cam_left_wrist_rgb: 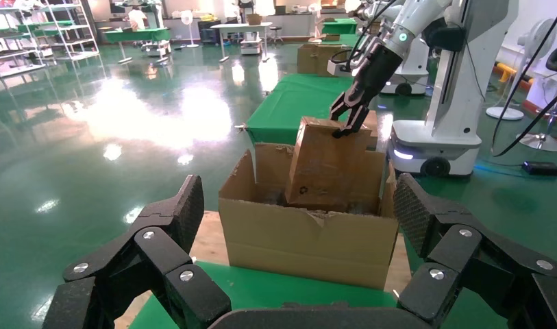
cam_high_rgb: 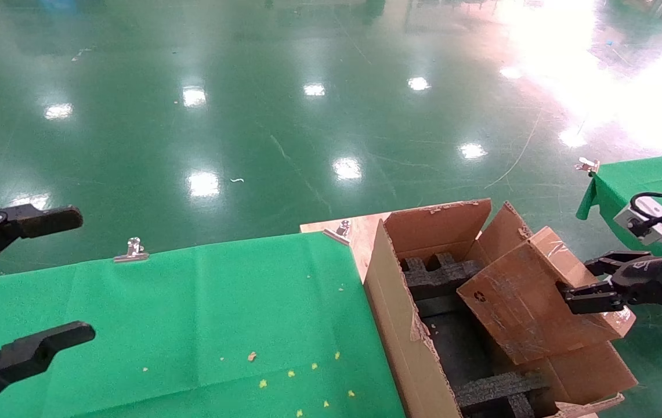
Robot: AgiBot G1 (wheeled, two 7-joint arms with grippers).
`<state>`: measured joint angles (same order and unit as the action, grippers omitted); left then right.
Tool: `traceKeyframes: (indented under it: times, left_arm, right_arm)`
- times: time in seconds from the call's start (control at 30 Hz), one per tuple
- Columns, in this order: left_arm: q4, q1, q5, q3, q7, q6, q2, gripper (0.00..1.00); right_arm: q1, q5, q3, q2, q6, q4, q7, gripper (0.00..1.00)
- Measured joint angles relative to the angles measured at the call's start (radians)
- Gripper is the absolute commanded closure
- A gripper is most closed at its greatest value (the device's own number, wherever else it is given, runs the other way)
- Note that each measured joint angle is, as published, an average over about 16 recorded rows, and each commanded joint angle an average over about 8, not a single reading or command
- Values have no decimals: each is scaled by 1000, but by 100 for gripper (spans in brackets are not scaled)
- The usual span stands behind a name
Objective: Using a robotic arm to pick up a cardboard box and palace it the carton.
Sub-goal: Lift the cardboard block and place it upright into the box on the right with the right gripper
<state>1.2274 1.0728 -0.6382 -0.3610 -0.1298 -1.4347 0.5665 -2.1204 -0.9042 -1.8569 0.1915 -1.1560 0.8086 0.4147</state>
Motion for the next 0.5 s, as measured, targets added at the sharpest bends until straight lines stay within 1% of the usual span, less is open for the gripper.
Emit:
traceKeyframes:
  times: [0.2, 0.37, 0.5]
  left_arm:
    - [0, 0, 0, 0, 0, 0, 0, 0]
    - [0, 0, 0, 0, 0, 0, 0, 0]
    - [0, 0, 0, 0, 0, 0, 0, 0]
  right_arm:
    - [18, 0, -16, 19, 66, 6, 123, 100]
    - [32, -20, -37, 35, 140, 33, 270, 100]
    - [32, -58, -57, 43, 192, 69, 394, 100]
